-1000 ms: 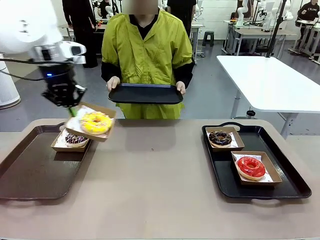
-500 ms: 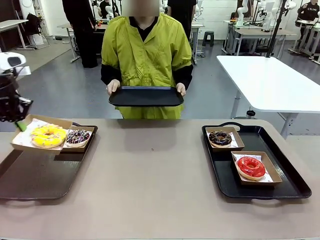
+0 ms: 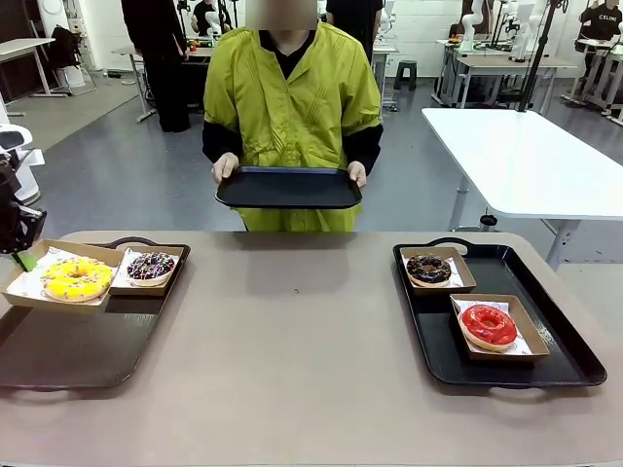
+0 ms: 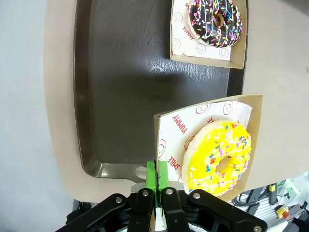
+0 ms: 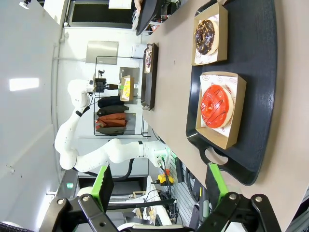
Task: Individually package the donuts and arrange them on the tray.
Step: Place the picked Paper togo box on the Handle tray.
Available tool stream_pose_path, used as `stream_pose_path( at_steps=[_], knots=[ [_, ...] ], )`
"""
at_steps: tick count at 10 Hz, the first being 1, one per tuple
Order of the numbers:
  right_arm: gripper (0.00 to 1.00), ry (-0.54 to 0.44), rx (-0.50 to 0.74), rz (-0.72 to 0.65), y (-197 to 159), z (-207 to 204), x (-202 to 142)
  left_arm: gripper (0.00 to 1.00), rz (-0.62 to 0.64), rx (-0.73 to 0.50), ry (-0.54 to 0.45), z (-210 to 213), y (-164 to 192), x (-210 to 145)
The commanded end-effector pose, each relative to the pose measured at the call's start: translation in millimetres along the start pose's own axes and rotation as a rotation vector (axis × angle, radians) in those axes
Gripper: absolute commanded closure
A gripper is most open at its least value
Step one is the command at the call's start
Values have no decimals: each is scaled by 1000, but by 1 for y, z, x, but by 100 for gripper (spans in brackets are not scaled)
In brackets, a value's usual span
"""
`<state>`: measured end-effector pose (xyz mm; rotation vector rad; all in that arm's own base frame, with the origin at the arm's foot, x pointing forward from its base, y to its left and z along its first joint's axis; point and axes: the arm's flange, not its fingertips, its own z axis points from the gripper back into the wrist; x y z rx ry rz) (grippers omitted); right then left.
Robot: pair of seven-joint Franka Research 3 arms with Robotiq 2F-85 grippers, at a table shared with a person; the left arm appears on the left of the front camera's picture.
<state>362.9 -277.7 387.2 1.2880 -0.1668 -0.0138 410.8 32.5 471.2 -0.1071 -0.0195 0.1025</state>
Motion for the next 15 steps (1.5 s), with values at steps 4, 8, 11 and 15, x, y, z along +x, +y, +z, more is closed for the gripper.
stream_pose_path(
  at_steps=[4,8,11,15],
  knots=[
    [0,3,5,-8,2,0,-1,99,15,-1,-16,7,2,-5],
    [0,3,5,-8,2,0,-1,99,-134,44,-23,-29,11,-2],
    [0,3,5,-8,2,0,-1,99,-156,52,-39,-64,20,-3],
    [0,3,5,-8,2,0,-1,99,-126,65,-12,-93,21,2]
  ],
)
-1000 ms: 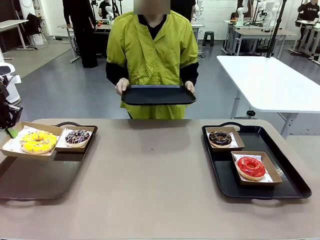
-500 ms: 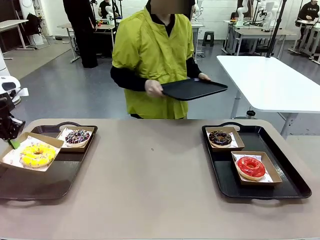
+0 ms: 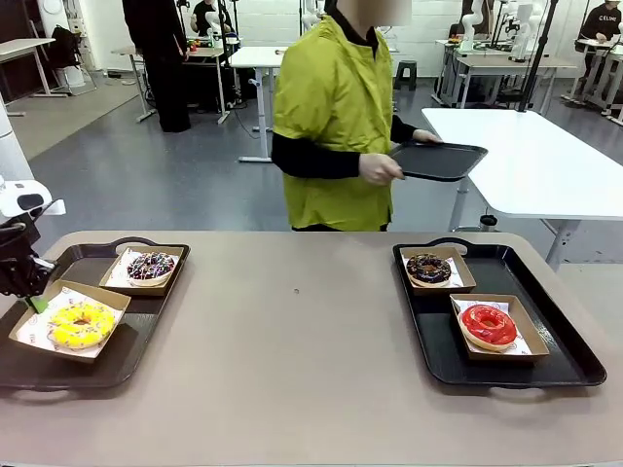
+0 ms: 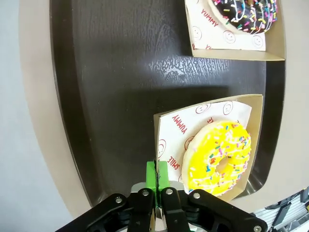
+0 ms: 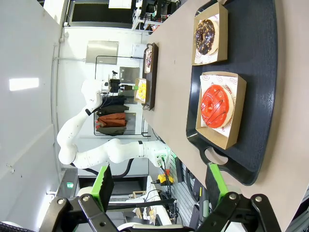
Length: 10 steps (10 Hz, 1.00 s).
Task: Individually package the donuts and arrange them on the tray.
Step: Place the picked Paper togo box on the Handle tray.
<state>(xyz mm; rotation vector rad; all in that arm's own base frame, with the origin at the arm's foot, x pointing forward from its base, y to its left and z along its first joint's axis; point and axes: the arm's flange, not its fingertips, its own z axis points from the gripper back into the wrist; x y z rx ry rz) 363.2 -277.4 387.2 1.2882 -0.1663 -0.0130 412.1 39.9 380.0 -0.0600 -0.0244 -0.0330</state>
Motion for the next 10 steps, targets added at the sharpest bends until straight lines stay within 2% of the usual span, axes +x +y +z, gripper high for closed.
stream_pose_path(
  at_steps=[1,2,3,4,5,6,8,9,10],
  knots=[
    [0,3,5,-9,2,1,-1,99,10,23,-13,-4,4,1],
    [0,3,5,-9,2,1,-1,99,10,31,-13,-4,4,2],
    [0,3,5,-9,2,1,-1,86,4,40,-17,-5,4,1],
    [0,3,5,-9,2,1,-1,41,1,44,-15,-6,4,1],
    [0,3,5,-9,2,1,-1,28,-1,48,-11,-5,5,2],
    [0,3,5,-9,2,1,-1,0,1,48,-10,-6,4,1],
    [0,3,5,-9,2,1,-1,0,-1,50,-4,-5,5,2],
    [0,3,5,-9,2,1,-1,8,3,44,-4,-5,4,1],
    [0,3,5,-9,2,1,-1,0,-2,41,-3,-2,5,2]
  ],
)
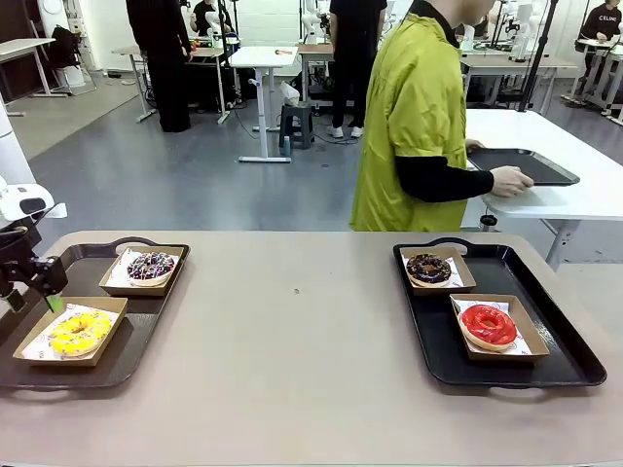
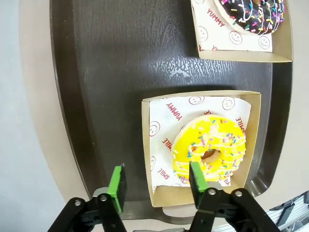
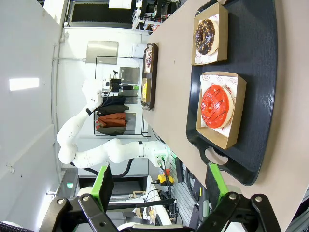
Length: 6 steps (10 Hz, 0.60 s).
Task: Individually package the donuts and arrange them on the tray.
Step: Place the picked Paper togo box on the Handle tray.
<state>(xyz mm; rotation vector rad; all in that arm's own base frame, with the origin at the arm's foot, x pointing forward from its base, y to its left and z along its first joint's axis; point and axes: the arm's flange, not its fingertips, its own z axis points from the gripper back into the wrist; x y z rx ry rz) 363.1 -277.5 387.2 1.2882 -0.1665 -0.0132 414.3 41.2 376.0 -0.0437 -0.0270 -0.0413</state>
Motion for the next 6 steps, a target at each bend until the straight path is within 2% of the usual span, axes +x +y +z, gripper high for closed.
stream_pose_path(
  at_steps=[1,2,3,4,6],
  knots=[
    [0,3,5,-8,2,0,-1,0,11,14,-2,4,4,-2],
    [0,3,5,-8,2,0,-1,0,10,2,-3,6,5,-3],
    [0,3,5,-8,2,0,-1,10,7,-18,1,9,8,-2],
    [0,3,5,-8,2,0,-1,10,-13,-105,10,16,12,-3],
    [0,3,5,-8,2,0,-1,10,-1,-328,-79,55,42,-7]
  ],
)
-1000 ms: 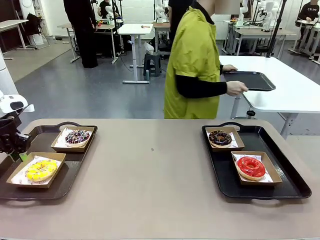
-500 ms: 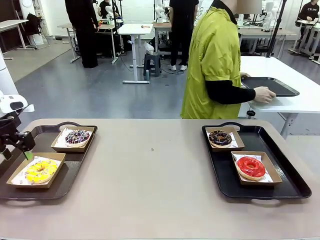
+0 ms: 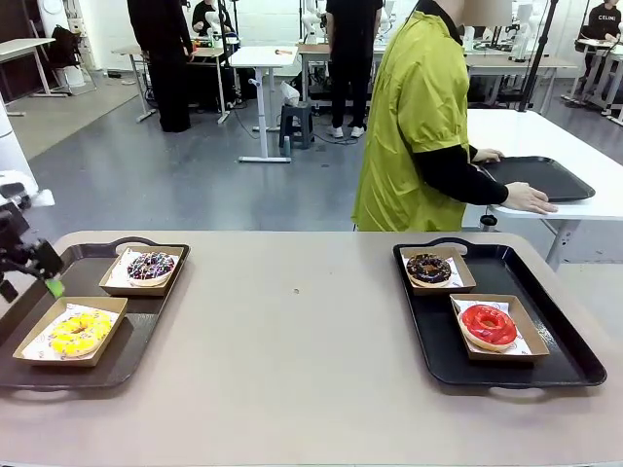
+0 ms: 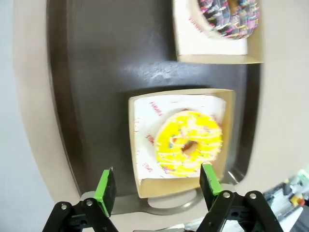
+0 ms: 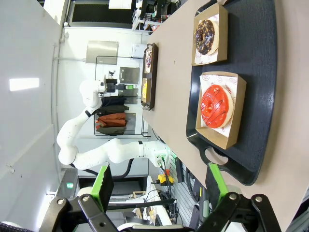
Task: Individually package the donuts and arrange them on the tray.
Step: Place the picked Paper togo box on the Handle tray.
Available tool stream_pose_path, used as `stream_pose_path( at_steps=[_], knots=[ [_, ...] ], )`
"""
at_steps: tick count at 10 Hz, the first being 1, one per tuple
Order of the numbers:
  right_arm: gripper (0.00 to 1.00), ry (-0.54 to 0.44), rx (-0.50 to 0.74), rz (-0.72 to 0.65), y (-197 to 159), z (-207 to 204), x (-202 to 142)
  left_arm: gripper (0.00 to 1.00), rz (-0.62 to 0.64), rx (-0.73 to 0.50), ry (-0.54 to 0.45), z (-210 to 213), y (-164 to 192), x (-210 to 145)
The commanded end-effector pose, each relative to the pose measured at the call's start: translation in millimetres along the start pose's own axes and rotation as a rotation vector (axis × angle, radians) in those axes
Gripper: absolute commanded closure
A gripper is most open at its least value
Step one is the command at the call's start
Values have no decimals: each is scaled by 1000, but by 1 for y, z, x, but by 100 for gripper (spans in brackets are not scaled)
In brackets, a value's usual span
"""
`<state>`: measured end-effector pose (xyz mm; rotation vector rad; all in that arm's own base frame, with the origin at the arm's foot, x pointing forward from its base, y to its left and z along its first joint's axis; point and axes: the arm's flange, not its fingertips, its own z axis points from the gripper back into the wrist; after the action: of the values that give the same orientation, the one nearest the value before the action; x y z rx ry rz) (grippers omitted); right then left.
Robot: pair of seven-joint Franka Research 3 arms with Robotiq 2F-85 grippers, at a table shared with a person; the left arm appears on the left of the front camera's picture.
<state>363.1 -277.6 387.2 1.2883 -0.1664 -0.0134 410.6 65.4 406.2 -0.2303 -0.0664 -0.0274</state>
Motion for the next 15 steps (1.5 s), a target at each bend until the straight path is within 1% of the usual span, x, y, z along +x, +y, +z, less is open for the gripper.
stream_pose_path(
  at_steps=[1,3,5,6,7,9,10,11,12,15],
  knots=[
    [0,3,5,-8,2,0,-1,10,-28,-302,-91,50,33,-8],
    [0,3,5,-8,2,0,-1,10,-19,-581,-169,87,82,-20],
    [0,3,5,-8,2,0,-1,10,-9,-759,-264,99,129,-35],
    [0,3,5,-8,2,0,-1,10,32,-824,-277,95,153,-45],
    [0,3,5,-8,2,0,-1,10,85,-900,-234,86,178,-53],
    [0,3,5,-8,2,0,-1,10,113,-971,-232,78,209,-62],
    [0,3,5,-8,2,0,-1,10,111,-997,-206,76,216,-66],
    [0,3,5,-8,2,0,-1,10,125,-983,-227,72,216,-69],
    [0,3,5,-8,2,0,-1,10,134,-974,-210,66,205,-77],
    [0,3,5,-8,2,0,-1,10,134,-974,-210,66,205,-77]
  ],
)
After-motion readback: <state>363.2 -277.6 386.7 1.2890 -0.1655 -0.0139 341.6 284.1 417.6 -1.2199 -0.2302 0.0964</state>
